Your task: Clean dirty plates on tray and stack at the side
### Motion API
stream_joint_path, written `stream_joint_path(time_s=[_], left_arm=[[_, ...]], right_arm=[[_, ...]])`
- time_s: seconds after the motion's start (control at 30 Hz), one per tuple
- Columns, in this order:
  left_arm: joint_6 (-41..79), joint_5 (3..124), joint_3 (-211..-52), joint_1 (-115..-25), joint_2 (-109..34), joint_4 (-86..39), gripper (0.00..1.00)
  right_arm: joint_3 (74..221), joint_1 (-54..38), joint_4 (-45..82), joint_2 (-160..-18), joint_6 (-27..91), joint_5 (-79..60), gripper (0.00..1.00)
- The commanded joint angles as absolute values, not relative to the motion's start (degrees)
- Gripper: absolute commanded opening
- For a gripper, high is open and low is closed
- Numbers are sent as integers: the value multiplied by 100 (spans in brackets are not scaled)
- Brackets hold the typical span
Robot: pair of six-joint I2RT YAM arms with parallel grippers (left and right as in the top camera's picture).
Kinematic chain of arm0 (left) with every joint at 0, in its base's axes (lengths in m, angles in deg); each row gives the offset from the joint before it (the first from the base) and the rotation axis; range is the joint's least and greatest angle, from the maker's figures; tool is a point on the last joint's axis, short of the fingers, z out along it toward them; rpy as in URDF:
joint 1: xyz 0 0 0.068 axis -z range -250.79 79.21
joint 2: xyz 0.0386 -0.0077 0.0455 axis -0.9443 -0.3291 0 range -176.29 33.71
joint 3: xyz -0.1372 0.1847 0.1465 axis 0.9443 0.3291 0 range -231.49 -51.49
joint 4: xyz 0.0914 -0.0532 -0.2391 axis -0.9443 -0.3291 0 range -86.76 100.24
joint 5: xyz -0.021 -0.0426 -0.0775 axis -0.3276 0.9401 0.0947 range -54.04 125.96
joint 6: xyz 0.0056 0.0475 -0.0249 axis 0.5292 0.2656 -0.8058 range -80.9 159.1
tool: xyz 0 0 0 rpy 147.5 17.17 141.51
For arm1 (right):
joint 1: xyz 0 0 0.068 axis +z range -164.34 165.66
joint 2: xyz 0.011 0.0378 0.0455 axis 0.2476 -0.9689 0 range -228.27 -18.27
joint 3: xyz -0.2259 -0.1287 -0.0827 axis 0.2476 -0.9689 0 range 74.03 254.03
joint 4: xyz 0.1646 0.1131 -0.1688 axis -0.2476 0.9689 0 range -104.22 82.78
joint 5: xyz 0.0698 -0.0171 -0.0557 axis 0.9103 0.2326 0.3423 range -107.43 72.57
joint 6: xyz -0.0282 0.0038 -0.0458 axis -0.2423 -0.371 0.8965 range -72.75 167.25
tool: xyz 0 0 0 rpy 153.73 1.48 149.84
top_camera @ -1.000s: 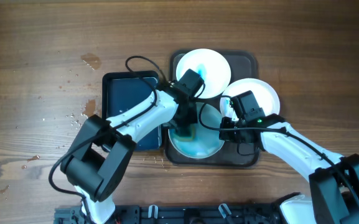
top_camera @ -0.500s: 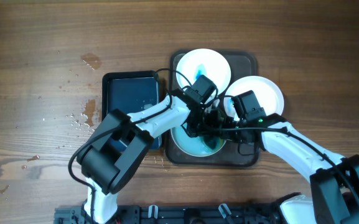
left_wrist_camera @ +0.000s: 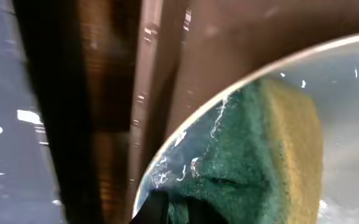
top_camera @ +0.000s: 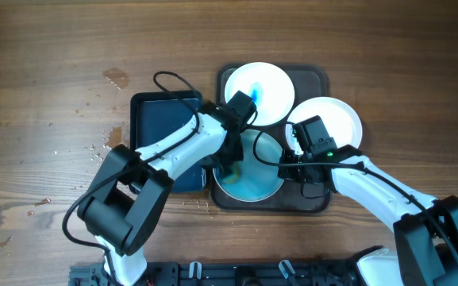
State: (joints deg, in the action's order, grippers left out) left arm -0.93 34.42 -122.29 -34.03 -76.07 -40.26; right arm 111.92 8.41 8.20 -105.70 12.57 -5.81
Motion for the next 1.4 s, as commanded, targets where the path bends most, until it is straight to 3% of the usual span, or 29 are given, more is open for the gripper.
stream_joint_path(time_s=[0.0, 0.2, 0.33, 0.47, 0.63, 0.7, 0.73, 0.77, 0.83, 0.93, 1.13, 1.37], left_arm=[[-167, 2873, -12321, -3583, -7561, -4236, 4], [451, 4097, -12339, -3797, -6459, -4372, 4], [788, 3601, -12334, -4892, -5828, -4966, 4], [1046, 3523, -11687, -6050, -5836, -4512, 4], [1043, 3551, -10647, -6544, -5838, -3758, 4], [1205, 3829, -10664, -6535, -5801, -3817, 15], [1238, 3960, -10706, -6575, -5723, -3869, 35], [1238, 4036, -10750, -6616, -5620, -3930, 49], [1240, 4089, -10903, -6752, -5200, -4208, 66], [1301, 4106, -11163, -6960, -4472, -4660, 83], [1299, 4108, -11453, -7473, -3056, -5283, 96], [1301, 4104, -11453, -7714, -2210, -5519, 100]], right_arm=[[11076, 810, 918, -10752, 1257, -974, 4], [11076, 810, 920, -10752, 1274, -974, 4], [11076, 810, 826, -10752, 1594, -972, 4], [11100, 810, 553, -10750, 1889, -883, 4], [11856, 812, 1805, -10348, 2022, -854, 4], [12337, 812, 2483, -10120, 2192, -1062, 4], [12593, 812, 2739, -10037, 2335, -1055, 4], [12820, 812, 2948, -9996, 2409, -1033, 4], [13401, 812, 3381, -9991, 2627, -727, 4], [14210, 843, 3751, -10098, 2621, -336, 4], [15786, 1770, 3805, -11314, 2380, -806, 5], [16199, 3276, 2712, -12037, 2162, -4330, 4]])
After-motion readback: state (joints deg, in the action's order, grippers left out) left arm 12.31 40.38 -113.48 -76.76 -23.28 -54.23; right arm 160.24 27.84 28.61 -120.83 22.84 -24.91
